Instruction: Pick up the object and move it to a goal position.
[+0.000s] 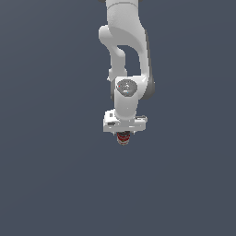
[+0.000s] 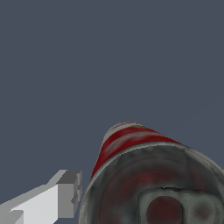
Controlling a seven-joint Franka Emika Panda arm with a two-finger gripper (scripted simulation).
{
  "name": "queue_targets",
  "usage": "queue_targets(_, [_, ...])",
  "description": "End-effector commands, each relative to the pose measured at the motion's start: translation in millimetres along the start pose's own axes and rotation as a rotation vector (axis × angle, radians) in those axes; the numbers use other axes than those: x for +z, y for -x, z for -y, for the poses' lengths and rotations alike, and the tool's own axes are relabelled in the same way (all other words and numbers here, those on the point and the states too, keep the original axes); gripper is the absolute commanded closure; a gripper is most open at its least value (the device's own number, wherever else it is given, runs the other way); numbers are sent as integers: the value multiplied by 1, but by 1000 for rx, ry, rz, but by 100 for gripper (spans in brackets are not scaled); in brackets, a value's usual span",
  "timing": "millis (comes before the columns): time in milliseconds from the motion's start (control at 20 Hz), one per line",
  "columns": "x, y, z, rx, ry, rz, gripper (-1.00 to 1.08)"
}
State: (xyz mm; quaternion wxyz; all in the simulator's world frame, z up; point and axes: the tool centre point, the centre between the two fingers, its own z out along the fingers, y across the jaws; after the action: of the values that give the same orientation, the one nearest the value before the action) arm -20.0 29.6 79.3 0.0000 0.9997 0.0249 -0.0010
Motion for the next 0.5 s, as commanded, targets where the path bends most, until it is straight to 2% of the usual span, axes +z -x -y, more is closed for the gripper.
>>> queue_targets(0, [2, -1, 0, 0, 0, -1, -92])
queue_targets(50, [2, -1, 0, 0, 0, -1, 108])
queue_targets(450, [2, -1, 0, 0, 0, -1, 108])
